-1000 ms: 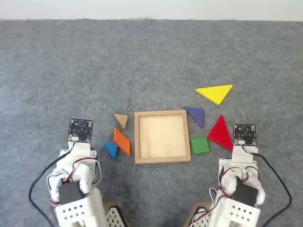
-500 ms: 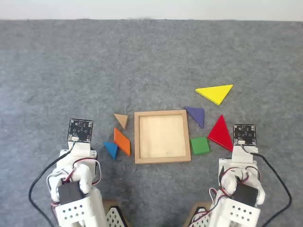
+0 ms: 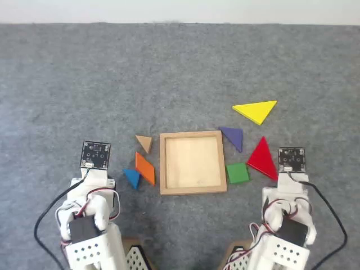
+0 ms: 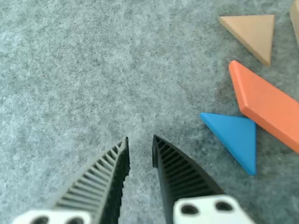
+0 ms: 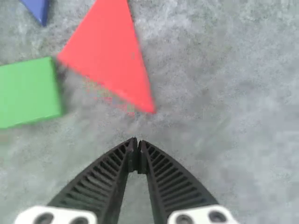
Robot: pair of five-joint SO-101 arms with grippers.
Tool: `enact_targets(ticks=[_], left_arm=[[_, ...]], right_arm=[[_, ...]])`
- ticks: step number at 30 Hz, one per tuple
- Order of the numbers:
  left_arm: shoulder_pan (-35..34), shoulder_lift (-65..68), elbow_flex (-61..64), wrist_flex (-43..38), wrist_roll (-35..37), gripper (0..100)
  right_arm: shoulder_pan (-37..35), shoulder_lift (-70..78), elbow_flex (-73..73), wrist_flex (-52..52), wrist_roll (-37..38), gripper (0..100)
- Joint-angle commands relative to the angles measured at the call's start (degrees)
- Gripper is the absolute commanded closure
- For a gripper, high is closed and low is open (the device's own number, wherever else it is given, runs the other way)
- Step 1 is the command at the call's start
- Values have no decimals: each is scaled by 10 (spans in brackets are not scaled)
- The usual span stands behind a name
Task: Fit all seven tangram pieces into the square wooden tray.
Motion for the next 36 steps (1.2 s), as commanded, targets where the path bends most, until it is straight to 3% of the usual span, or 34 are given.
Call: enact_targets(ticks=[1, 3, 7, 11, 18, 27, 36], left_arm=[[-3, -10, -6, 3, 4, 920], [-3, -10, -6, 3, 4, 920], [-3, -10, -6, 3, 4, 920], [-3, -10, -6, 3, 4, 920], [-3, -10, -6, 3, 4, 920], [-3, -10, -6, 3, 4, 920], [-3, -10, -6, 3, 4, 920]], right_arm=[[16, -4, 1, -132, 138, 990], [27, -1, -18, -161, 189, 989], [22, 4, -93, -113, 156, 988], [-43, 21, -185, -32, 153, 939], [-120, 295, -313, -29, 148, 908], [-169, 806, -639, 29, 6, 907], [-238, 953, -735, 18, -156, 891]])
